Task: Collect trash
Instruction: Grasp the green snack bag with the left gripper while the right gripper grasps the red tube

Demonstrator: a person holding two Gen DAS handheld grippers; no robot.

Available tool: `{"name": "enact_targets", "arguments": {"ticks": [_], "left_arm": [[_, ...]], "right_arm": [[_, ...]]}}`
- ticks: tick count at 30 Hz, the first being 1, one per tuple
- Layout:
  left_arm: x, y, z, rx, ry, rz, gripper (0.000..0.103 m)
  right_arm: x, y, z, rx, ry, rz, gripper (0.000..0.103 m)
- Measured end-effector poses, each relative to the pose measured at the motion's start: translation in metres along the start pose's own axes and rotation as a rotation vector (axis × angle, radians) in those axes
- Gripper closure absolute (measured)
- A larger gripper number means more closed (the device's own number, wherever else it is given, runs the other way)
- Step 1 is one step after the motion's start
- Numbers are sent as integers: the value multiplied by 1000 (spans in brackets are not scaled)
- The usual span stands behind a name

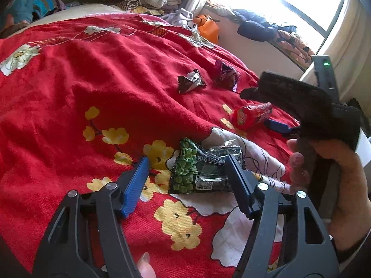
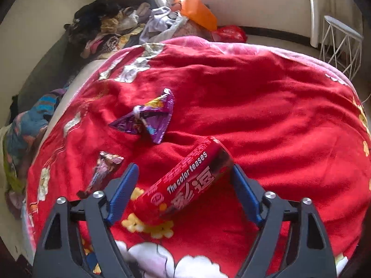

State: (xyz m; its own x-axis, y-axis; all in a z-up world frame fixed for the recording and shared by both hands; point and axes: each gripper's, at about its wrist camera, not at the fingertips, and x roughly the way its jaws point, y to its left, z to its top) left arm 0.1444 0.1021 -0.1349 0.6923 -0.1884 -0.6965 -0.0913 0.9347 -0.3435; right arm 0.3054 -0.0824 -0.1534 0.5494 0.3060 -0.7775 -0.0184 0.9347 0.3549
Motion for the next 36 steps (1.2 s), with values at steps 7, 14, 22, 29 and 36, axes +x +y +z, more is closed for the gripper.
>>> {"name": "enact_targets", "arguments": {"ticks": [7, 14, 22, 29, 36], "left_arm": [[-2, 2, -1, -24, 8, -52, 65], [-10, 2, -4, -13, 18, -76, 87], [-24, -1, -2, 4, 13, -105, 101], [-27, -5, 0, -3, 26, -151, 88], [-11, -7, -7, -6, 85, -133, 57]], "right_arm": [[-10, 1, -10, -110, -77, 23, 64], [-49, 3, -29, -243, -162, 50, 71], [-74, -13, -53, -275, -177, 77, 73], [-96, -13, -70, -332, -197, 69, 75], [-115, -23, -71, -325, -212, 68, 75]]}}
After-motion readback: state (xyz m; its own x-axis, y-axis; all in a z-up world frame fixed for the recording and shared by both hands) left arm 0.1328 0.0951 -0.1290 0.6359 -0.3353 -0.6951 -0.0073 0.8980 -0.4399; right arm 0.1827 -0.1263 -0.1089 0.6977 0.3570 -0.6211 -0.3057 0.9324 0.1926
